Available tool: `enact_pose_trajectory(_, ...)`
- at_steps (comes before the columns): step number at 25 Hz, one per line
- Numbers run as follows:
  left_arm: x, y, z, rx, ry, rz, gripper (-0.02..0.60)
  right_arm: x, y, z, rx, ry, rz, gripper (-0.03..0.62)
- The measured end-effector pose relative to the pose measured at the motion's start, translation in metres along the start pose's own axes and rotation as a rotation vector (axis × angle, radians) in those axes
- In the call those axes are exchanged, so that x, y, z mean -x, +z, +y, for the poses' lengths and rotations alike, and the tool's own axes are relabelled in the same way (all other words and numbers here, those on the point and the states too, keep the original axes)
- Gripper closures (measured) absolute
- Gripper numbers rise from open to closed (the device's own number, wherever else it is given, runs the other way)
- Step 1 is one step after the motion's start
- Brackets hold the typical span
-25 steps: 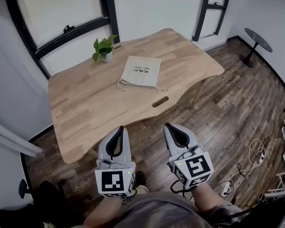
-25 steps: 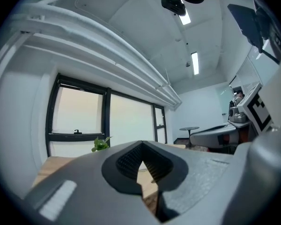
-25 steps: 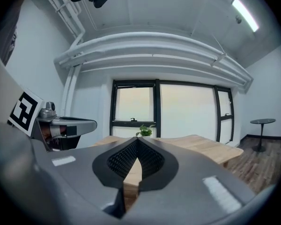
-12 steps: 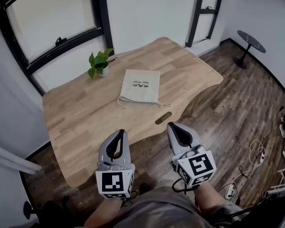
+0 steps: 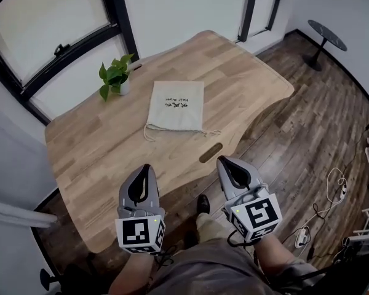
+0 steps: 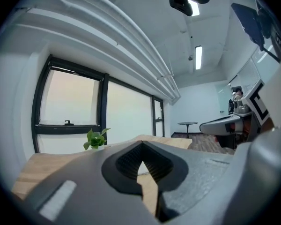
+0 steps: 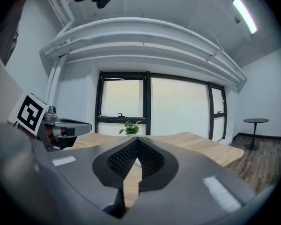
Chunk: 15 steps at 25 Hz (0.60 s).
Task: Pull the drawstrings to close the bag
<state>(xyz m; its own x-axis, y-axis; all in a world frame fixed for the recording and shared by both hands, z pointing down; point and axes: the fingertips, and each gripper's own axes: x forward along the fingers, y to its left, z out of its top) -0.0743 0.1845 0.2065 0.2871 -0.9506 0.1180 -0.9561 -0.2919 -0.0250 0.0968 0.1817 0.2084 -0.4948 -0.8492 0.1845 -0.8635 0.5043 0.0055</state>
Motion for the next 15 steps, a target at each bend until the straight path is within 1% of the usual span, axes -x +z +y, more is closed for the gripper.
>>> enact_pose_trajectory(5,-0.052,-0.008,0.014,-0.009,0.002,0.028,0.581,-0.044,0.000,-0.032,-0.017,0.020,0.006,0.563)
enact_pose_trajectory(9,-0.088,-0.016,0.017,0.016,0.016,0.076,0.581,-0.081,0.002,-0.057,-0.038,0.046,0.022,0.563)
enact_pose_trajectory(15,-0.127,-0.001,0.028,0.008,0.055,0.093,0.581,-0.119,0.021,-0.080,-0.044,0.095,-0.004,0.563)
